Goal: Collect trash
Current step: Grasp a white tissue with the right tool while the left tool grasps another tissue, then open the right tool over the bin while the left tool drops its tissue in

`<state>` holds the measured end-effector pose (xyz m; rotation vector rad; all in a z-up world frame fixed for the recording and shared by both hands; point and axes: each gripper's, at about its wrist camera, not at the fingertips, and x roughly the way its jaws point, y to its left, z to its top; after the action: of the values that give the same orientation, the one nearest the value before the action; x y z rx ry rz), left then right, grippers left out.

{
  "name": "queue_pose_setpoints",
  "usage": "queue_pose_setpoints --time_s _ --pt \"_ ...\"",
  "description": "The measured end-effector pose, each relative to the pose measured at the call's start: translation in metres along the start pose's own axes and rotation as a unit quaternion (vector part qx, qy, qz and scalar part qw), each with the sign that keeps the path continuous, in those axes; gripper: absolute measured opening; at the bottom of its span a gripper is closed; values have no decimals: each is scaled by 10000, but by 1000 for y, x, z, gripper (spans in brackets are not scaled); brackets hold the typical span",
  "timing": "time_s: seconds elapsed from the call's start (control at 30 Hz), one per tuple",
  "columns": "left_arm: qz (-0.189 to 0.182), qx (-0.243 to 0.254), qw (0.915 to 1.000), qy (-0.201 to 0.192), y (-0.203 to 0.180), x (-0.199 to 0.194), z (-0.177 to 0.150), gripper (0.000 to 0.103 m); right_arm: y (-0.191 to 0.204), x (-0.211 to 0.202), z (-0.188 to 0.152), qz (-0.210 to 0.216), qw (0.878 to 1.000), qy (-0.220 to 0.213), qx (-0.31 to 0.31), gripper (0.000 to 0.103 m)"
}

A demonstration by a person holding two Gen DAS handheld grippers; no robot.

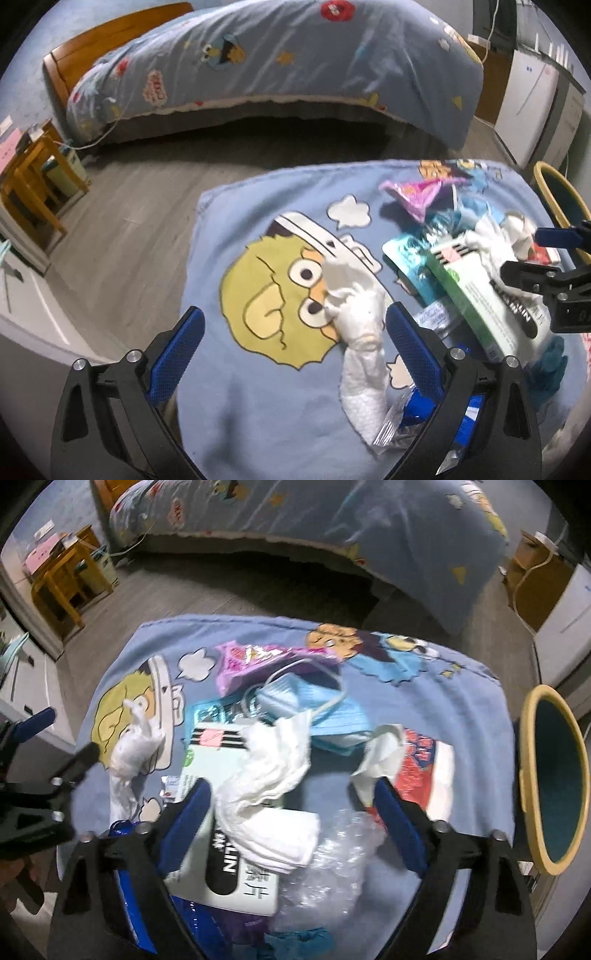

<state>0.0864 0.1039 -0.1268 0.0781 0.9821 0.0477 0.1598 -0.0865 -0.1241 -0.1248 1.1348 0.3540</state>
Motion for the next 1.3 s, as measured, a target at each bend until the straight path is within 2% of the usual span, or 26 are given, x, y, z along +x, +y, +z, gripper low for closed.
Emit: queue_pose_setpoints --time_s 0.07,0.13,0.2,0.27,0.33,0.37,0.47,0.5,0.53,0.63,0.8,1.0,1.3 --pt "-69 -22 10000 53 -1 5 -2 96 3 7 -1 124 9998 132 7 67" --pt "-102 34 9998 140 -5 12 -4 95 4 9 0 233 9996 137 50 62" --pt "-136 135 9996 203 -9 17 -6 94 4 9 2 282 9995 143 73 46" --pt "-224 184 9993 243 -13 21 -7 90 4 8 4 310 9994 144 113 37" --pt "-345 245 9986 332 -18 26 -9 72 4 8 5 327 9992 145 164 30" --pt "-395 266 9981 391 -19 28 -10 69 3 8 5 330 9992 150 186 26" --pt "-536 340 9966 526 -24 33 -12 47 2 7 6 388 9989 154 230 20" --pt "-598 381 9958 584 -26 35 -13 31 1 4 6 360 9990 132 210 19" --pt "-633 408 9953 617 -27 36 -12 25 2 1 7 340 9992 81 178 19" --pt "-612 499 9955 531 -31 30 -8 24 2 -8 10 340 9993 -34 152 19" --pt "-521 573 9970 62 -30 4 6 24 2 -31 17 258 9992 -288 28 19" --pt "-646 443 9952 -587 -33 -39 32 24 -12 -78 30 -1 9961 -886 44 19" --pt "-803 336 9899 -1120 -42 -81 58 24 -41 -134 30 -268 9885 -1475 183 19"
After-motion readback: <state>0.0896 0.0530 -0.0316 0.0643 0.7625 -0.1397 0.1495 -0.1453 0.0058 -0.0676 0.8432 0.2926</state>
